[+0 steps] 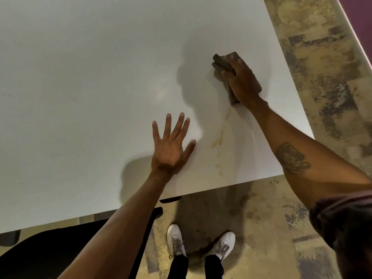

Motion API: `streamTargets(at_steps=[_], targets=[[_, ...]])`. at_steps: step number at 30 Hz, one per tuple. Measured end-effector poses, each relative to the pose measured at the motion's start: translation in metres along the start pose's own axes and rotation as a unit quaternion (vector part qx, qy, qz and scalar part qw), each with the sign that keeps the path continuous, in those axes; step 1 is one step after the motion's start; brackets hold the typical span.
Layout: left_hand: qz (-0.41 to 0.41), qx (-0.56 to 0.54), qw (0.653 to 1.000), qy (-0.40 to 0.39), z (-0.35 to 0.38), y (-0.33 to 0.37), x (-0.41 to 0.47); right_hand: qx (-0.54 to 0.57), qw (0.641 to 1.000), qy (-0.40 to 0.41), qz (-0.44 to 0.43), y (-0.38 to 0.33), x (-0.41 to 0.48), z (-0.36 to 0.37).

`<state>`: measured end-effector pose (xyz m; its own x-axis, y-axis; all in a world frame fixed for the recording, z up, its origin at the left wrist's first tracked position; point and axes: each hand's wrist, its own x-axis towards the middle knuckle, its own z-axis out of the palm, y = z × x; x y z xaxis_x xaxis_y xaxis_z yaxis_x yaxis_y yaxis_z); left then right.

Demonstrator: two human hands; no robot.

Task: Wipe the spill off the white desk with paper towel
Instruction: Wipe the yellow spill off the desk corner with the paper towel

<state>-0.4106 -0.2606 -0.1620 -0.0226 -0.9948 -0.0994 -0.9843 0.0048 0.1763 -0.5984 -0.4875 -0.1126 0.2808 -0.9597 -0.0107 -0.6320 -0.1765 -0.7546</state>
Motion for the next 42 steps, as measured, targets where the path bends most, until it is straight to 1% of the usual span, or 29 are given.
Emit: streamTargets(at_steps=[4, 11, 15, 16, 21, 23, 25, 27, 29, 31, 33, 35, 37, 40, 42], targets=[[-0.011, 0.0, 1.0, -0.017, -0.005, 0.001, -0.001, -0.004, 0.999, -0.036, -0.016, 0.0, -0.029, 0.007], [-0.032, -0.009, 0.999, -0.011, -0.008, 0.004, -0.002, -0.028, 0.996, -0.08, -0.028, -0.001, -0.091, 0.02], [-0.106, -0.009, 0.994, -0.004, -0.005, 0.004, -0.001, -0.048, 0.992, -0.112, -0.042, -0.006, -0.127, 0.027], [-0.113, -0.01, 0.994, -0.005, -0.004, 0.003, -0.002, -0.049, 0.991, -0.118, -0.048, -0.008, -0.137, 0.028], [-0.075, -0.049, 0.996, 0.006, -0.005, -0.001, -0.007, -0.035, 0.984, -0.157, -0.08, -0.012, -0.182, 0.03], [-0.061, -0.038, 0.997, 0.004, -0.004, -0.007, -0.01, -0.02, 0.982, -0.173, -0.071, -0.012, -0.196, 0.031], [-0.032, -0.021, 0.999, -0.011, -0.004, -0.016, -0.017, -0.002, 0.983, -0.169, -0.067, -0.012, -0.209, 0.034], [-0.011, -0.009, 1.0, -0.018, -0.005, -0.023, -0.025, 0.006, 0.986, -0.149, -0.07, -0.015, -0.218, 0.04], [-0.014, 0.004, 1.0, -0.014, -0.007, -0.025, -0.032, 0.016, 0.992, -0.117, -0.036, -0.02, -0.224, 0.049], [-0.032, 0.009, 0.999, -0.006, -0.008, -0.024, -0.034, 0.025, 0.998, -0.051, 0.035, -0.028, -0.23, 0.062], [-0.075, -0.002, 0.997, -0.001, -0.008, -0.022, -0.035, 0.018, 0.994, 0.039, 0.097, -0.039, -0.235, 0.078], [-0.129, -0.012, 0.992, 0.006, -0.009, -0.021, -0.035, 0.018, 0.981, 0.137, 0.136, -0.051, -0.234, 0.095], [-0.158, -0.013, 0.987, 0.012, -0.009, -0.02, -0.033, 0.028, 0.96, 0.219, 0.17, -0.064, -0.227, 0.112], [-0.168, -0.016, 0.986, 0.007, -0.007, -0.018, -0.03, 0.015, 0.926, 0.313, 0.211, -0.075, -0.209, 0.128], [-0.171, -0.023, 0.985, 0.006, -0.005, -0.019, -0.029, -0.004, 0.911, 0.349, 0.218, -0.078, -0.196, 0.134]])
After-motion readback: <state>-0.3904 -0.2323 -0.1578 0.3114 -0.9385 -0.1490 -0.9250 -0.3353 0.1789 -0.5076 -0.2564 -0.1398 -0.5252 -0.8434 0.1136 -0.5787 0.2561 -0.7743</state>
